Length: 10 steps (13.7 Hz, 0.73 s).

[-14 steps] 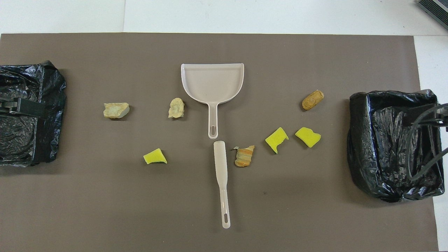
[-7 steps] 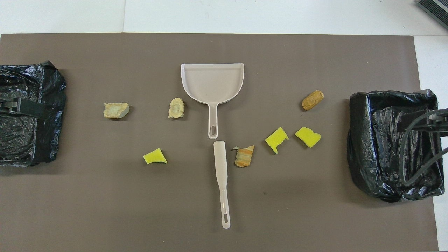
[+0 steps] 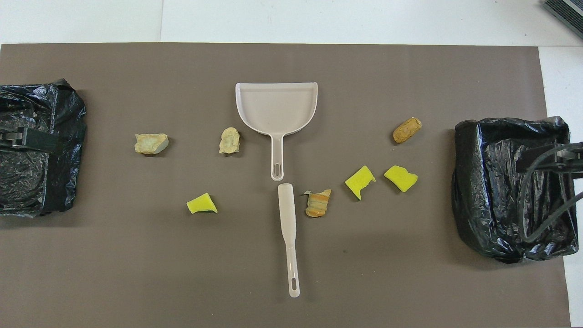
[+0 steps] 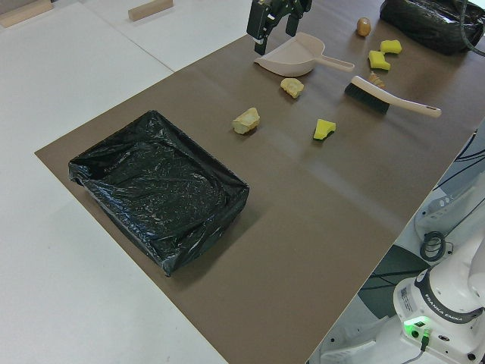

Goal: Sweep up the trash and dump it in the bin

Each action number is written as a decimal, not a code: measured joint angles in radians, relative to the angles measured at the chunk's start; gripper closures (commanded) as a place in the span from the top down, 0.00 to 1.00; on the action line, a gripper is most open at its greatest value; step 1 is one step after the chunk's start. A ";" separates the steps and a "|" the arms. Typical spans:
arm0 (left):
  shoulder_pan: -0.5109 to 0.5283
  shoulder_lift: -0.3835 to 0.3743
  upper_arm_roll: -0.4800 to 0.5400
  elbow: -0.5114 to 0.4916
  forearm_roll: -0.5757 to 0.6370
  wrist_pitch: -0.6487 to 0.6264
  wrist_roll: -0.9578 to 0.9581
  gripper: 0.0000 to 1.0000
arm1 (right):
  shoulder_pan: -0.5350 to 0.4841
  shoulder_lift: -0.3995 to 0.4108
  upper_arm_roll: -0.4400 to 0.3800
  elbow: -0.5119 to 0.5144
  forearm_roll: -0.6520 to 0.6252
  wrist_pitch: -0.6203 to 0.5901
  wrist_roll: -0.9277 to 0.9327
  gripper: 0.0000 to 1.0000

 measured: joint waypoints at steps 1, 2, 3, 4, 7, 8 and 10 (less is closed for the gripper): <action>0.000 0.000 0.000 0.000 0.000 0.000 0.000 1.00 | 0.000 0.000 0.000 -0.001 -0.001 0.000 0.000 1.00; 0.000 0.000 0.000 0.000 0.000 0.000 0.000 1.00 | 0.000 0.000 0.000 -0.001 -0.002 0.000 0.000 1.00; 0.000 0.000 0.000 0.000 0.000 0.000 0.000 1.00 | 0.004 0.000 0.001 -0.001 -0.003 0.002 0.000 1.00; 0.000 0.000 0.000 0.000 0.000 0.000 0.000 1.00 | 0.012 0.001 0.001 0.003 -0.003 0.007 0.000 1.00; 0.000 0.000 0.000 0.000 0.000 0.000 0.000 1.00 | 0.048 0.059 0.006 0.063 -0.002 0.025 0.024 1.00; 0.000 0.000 0.000 0.000 0.000 0.000 0.000 1.00 | 0.065 0.099 0.012 0.097 -0.002 0.042 0.059 1.00; 0.000 0.000 0.000 0.000 0.000 0.000 0.000 1.00 | 0.096 0.190 0.041 0.169 -0.002 0.090 0.141 1.00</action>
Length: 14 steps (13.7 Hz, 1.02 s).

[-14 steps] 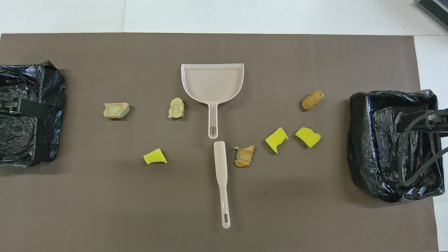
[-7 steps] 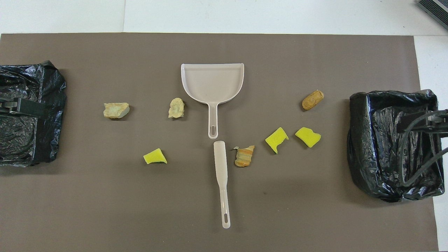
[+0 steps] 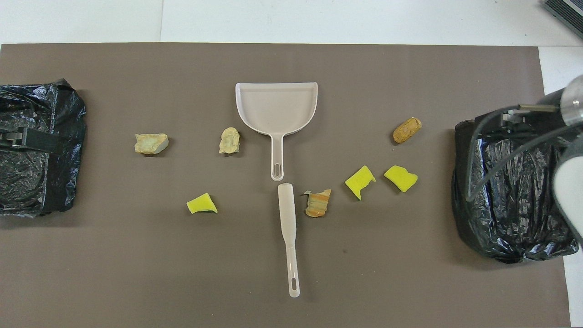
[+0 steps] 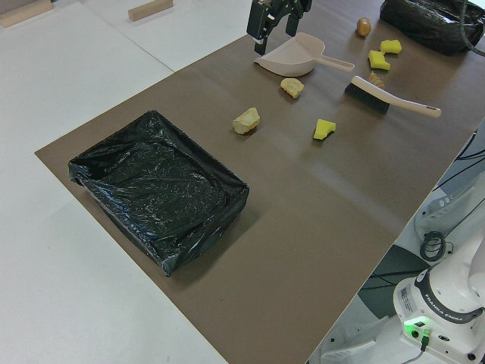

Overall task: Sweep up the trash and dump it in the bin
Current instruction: 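Grasp the dustpan handle with the right gripper while the left gripper approaches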

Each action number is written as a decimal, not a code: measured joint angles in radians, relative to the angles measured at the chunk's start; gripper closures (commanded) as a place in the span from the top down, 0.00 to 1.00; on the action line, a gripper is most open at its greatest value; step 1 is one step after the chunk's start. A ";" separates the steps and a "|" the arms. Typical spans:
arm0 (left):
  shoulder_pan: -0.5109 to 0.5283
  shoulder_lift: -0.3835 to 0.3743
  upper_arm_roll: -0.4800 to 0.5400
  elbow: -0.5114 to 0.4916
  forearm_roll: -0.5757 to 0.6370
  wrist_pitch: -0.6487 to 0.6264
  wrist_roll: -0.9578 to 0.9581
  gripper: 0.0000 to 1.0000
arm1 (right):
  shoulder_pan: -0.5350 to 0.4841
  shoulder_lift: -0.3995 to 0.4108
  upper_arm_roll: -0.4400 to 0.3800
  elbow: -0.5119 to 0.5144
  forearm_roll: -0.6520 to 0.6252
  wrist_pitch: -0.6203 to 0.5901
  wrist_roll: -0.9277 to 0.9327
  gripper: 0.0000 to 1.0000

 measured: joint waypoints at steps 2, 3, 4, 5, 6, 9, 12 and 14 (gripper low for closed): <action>0.000 0.000 0.000 0.000 0.000 0.000 0.000 1.00 | 0.022 0.074 0.030 0.045 0.000 0.054 0.060 1.00; 0.000 0.000 0.000 0.000 0.000 0.000 0.000 1.00 | 0.041 0.106 0.039 0.057 0.000 0.087 0.087 1.00; 0.000 0.000 0.000 0.000 0.000 0.000 0.000 1.00 | 0.067 0.133 0.043 0.063 0.000 0.118 0.110 1.00; 0.000 0.000 0.000 0.000 0.000 0.000 0.000 1.00 | 0.100 0.162 0.045 0.069 0.000 0.145 0.135 1.00; 0.000 0.000 0.000 0.000 0.000 0.000 0.000 1.00 | 0.139 0.195 0.047 0.079 0.000 0.165 0.165 1.00; 0.000 0.000 0.000 0.000 0.000 0.000 0.000 1.00 | 0.238 0.278 0.050 0.104 0.000 0.197 0.214 1.00; 0.000 0.000 0.000 0.000 0.000 -0.001 0.000 1.00 | 0.309 0.334 0.052 0.106 0.000 0.206 0.263 1.00; 0.000 -0.004 -0.001 0.000 0.000 -0.002 0.002 1.00 | 0.362 0.383 0.052 0.106 0.000 0.250 0.329 1.00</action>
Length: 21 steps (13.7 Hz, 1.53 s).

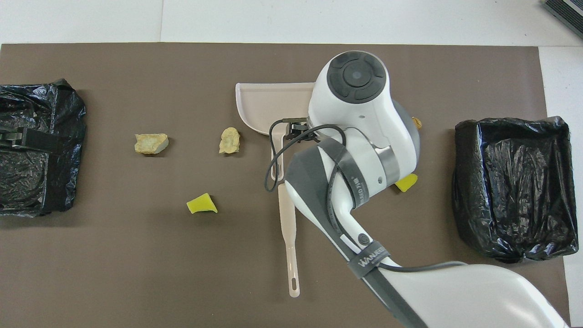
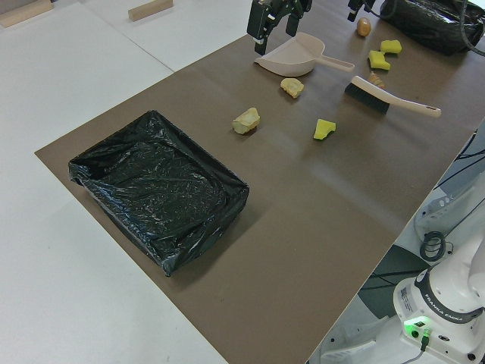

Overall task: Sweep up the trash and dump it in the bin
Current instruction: 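Grasp the dustpan handle with the right gripper while the left gripper approaches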

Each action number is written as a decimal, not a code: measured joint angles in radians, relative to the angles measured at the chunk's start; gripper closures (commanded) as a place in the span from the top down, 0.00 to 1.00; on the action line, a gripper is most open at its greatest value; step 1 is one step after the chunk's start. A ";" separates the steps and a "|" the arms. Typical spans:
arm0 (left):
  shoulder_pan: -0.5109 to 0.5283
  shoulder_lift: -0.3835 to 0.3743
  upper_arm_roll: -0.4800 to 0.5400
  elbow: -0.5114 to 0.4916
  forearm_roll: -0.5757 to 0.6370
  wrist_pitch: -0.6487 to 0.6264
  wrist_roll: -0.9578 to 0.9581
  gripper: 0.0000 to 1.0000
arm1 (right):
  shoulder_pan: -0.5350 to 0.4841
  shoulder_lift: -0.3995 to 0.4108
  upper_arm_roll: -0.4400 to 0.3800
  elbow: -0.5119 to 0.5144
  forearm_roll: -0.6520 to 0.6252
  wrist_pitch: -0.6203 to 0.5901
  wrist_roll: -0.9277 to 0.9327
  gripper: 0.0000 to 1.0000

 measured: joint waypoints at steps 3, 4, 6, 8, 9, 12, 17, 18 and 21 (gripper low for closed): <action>-0.015 -0.030 -0.016 -0.023 0.000 -0.031 0.002 1.00 | 0.067 0.081 0.000 -0.001 -0.002 0.098 0.060 0.98; -0.035 -0.055 -0.021 -0.061 0.000 -0.027 0.002 1.00 | 0.077 0.104 -0.001 -0.003 -0.004 0.134 0.061 0.97; -0.065 -0.101 -0.028 -0.153 0.000 0.010 -0.001 1.00 | 0.079 0.121 -0.002 -0.013 -0.007 0.171 0.023 0.97; -0.083 -0.125 -0.030 -0.217 0.000 0.040 -0.001 1.00 | 0.079 0.120 -0.004 -0.024 -0.007 0.176 -0.012 0.94; -0.094 -0.132 -0.030 -0.236 0.000 0.056 -0.001 1.00 | 0.082 0.120 -0.002 -0.031 -0.007 0.176 -0.023 0.89; -0.119 -0.148 -0.032 -0.279 0.000 0.094 -0.001 1.00 | 0.097 0.119 -0.001 -0.054 -0.007 0.177 -0.036 0.73; -0.149 -0.184 -0.035 -0.339 -0.001 0.123 -0.025 1.00 | 0.101 0.105 -0.001 -0.081 -0.005 0.177 -0.037 0.00; -0.169 -0.190 -0.035 -0.352 -0.001 0.135 -0.040 1.00 | 0.098 0.103 -0.002 -0.081 -0.002 0.177 -0.037 0.00; -0.212 -0.194 -0.039 -0.392 -0.001 0.193 -0.065 1.00 | 0.082 0.102 -0.003 -0.081 0.024 0.177 -0.075 0.00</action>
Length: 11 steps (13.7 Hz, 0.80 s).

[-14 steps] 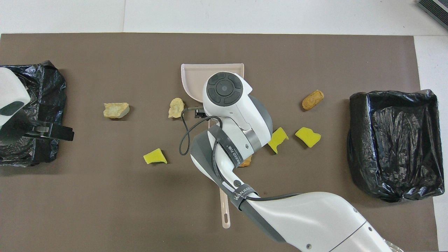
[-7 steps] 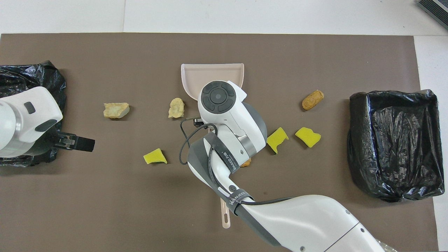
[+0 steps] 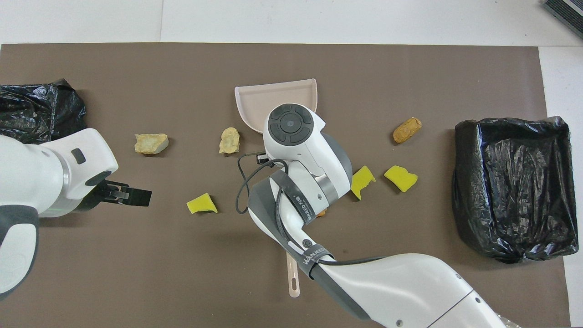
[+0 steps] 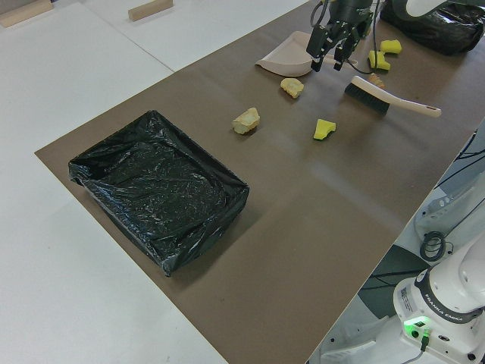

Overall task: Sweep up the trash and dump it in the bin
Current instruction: 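Grasp the dustpan handle with the right gripper while the left gripper approaches, then grasp the beige brush with the left gripper while the right gripper positions the dustpan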

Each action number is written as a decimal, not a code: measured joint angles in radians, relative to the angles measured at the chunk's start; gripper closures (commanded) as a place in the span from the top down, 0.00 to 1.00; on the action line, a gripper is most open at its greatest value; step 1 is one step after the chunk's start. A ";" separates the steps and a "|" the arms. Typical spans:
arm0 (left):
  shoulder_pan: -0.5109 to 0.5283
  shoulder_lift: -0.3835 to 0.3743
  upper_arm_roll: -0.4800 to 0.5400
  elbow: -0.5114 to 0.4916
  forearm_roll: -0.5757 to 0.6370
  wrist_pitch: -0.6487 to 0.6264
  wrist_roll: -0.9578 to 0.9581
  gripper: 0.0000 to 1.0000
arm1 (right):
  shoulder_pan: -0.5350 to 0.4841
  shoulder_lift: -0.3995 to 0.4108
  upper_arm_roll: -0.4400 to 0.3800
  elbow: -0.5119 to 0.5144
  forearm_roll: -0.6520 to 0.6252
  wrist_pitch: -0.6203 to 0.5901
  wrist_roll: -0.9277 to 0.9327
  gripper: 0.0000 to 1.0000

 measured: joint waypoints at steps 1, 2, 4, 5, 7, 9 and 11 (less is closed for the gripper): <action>-0.009 0.002 0.000 -0.012 0.000 0.016 0.000 1.00 | -0.015 -0.004 -0.001 0.000 0.019 0.002 -0.058 0.00; -0.017 0.004 -0.001 -0.028 0.000 0.036 0.000 1.00 | -0.036 -0.015 -0.002 0.001 0.041 0.005 -0.117 0.00; -0.039 0.006 -0.001 -0.072 0.000 0.099 -0.003 1.00 | -0.088 -0.067 -0.004 0.002 0.054 0.001 -0.216 0.00; -0.052 0.007 -0.001 -0.097 -0.002 0.128 -0.006 1.00 | -0.117 -0.101 -0.004 0.001 0.055 -0.016 -0.281 0.00; -0.104 0.010 -0.003 -0.146 -0.003 0.182 -0.041 1.00 | -0.189 -0.174 -0.007 -0.010 0.056 -0.082 -0.480 0.00; -0.191 0.013 -0.004 -0.180 -0.005 0.223 -0.124 1.00 | -0.279 -0.224 -0.009 -0.029 0.056 -0.153 -0.712 0.00; -0.301 0.028 -0.007 -0.207 -0.005 0.272 -0.239 1.00 | -0.378 -0.243 -0.010 -0.042 0.056 -0.202 -0.964 0.00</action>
